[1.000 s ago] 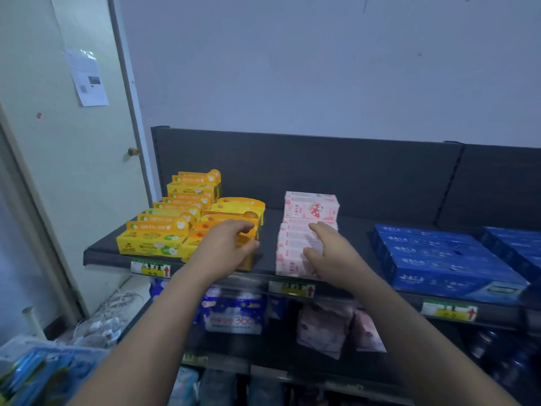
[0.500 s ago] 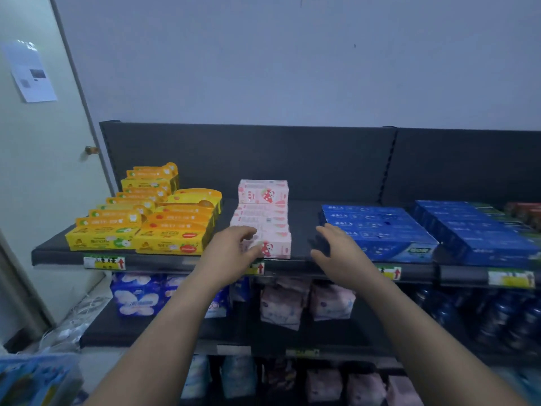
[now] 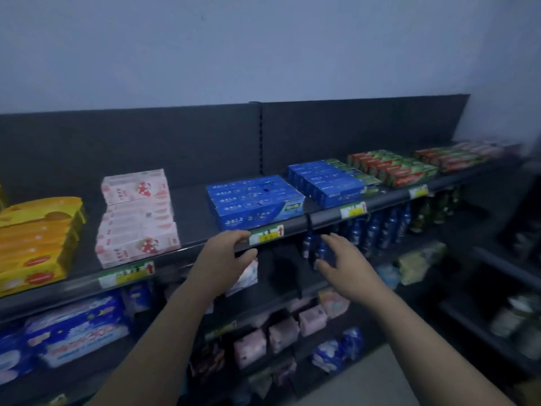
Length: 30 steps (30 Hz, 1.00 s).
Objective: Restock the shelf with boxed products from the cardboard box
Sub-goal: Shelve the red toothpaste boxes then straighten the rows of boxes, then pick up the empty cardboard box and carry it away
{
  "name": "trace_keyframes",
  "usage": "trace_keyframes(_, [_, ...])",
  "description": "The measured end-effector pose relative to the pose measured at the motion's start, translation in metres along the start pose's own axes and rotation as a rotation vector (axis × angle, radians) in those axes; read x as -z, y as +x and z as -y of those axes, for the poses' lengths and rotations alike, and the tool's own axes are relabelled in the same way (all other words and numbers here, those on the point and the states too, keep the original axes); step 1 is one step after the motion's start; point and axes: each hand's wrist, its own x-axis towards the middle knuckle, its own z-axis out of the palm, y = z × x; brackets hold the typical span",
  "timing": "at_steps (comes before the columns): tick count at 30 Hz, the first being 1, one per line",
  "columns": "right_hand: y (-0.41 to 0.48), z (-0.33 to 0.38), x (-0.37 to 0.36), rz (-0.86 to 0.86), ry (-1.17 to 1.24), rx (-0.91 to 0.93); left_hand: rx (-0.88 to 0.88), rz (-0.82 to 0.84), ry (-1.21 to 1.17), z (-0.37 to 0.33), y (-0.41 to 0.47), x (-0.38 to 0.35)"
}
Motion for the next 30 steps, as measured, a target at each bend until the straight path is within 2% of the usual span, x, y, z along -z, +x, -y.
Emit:
trace_keyframes(9, [-0.083, -0.125, 0.052, -0.125, 0.014, -0.321, -0.14, 0.243, -0.095, -0.111, 0.02, -0.106])
trace_keyframes(22, [-0.213, -0.355, 0.131, -0.271, 0.082, -0.722, -0.345, 0.558, -0.249, -0.314, 0.02, -0.329])
trace_keyframes(30, [-0.287, -0.453, 0.134, -0.398, 0.194, -0.996, -0.347, 0.843, -0.32, -0.398, 0.0, -0.453])
